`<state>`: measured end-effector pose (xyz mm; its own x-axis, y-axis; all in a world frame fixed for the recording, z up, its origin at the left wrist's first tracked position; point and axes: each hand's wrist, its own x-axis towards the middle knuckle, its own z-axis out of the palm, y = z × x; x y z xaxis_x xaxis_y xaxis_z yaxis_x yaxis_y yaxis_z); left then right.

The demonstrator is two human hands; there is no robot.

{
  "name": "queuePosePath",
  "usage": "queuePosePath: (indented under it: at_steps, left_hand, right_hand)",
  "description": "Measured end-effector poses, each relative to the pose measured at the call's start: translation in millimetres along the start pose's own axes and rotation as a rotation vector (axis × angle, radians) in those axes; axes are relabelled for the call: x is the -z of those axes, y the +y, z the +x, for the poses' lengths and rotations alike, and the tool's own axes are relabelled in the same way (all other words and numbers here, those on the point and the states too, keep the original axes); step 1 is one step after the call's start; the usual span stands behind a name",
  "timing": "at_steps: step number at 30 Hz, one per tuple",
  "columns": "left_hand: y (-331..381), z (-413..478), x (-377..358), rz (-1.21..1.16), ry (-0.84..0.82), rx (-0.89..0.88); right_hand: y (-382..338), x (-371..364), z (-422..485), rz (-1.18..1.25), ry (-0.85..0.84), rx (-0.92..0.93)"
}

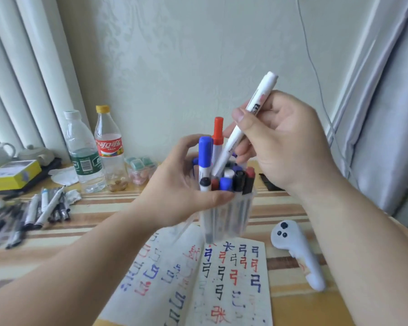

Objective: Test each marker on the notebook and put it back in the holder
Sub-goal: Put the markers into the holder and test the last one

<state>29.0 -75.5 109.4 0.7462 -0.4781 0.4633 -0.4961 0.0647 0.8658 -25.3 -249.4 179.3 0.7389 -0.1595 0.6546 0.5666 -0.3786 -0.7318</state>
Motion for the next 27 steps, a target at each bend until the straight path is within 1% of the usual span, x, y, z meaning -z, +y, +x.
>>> queuePosePath:
  at_steps: [2, 4, 5, 7, 11, 15, 17, 20, 22, 24, 25, 27]
  left_hand:
    - [-3.0, -22.4, 4.2, -0.048, -0.109, 0.008]
    - [-12.9, -42.6, 3.4, 0.001, -0.189, 0.051]
    - [-18.0, -51.3, 1.6, 0.009, -0.203, 0.069]
    - [-25.2, -63.4, -2.2, 0.034, -0.172, 0.04]
    - [-20.2, -64.1, -8.8, 0.167, -0.129, -0.145]
    - [-9.0, -57.1, -7.2, 0.151, -0.112, -0.265]
    - [-9.9, -59.6, -10.3, 0.129, -0.028, -0.322]
    - [-13.5, -62.9, -19.6, 0.1, 0.158, -0.382]
    - [-9.2, -62.9, -23.0, 0.07, 0.217, -0.369]
    - [-1.7, -59.8, -23.4, 0.072, 0.252, -0.27]
    - [2.3, -58.0, -22.9, 0.007, 0.26, -0.188]
    - [5.7, -54.0, -23.2, -0.221, 0.224, -0.057]
  right_hand:
    - [-4.0, -5.8, -20.0, 0.032, -0.052, -0.018]
    - [0.9, -15.5, -41.7, 0.055, -0.096, -0.066]
    - [4.3, -19.3, -50.8, 0.079, -0.094, -0.077]
    - [10.3, -23.2, -61.8, 0.133, -0.046, -0.06]
    - [13.4, -24.3, -65.2, 0.175, 0.03, 0.002]
    - [9.9, -24.4, -54.7, 0.189, 0.062, 0.08]
    - [7.5, -20.8, -43.5, 0.172, 0.048, 0.096]
    - [7.1, -18.6, -31.4, 0.14, -0.024, 0.068]
    - [9.3, -21.3, -32.1, 0.151, -0.094, 0.007]
    - [12.8, -25.2, -37.2, 0.188, -0.142, -0.06]
    - [14.8, -26.5, -39.3, 0.198, -0.151, -0.085]
    - [18.4, -27.5, -41.9, 0.191, -0.159, -0.101]
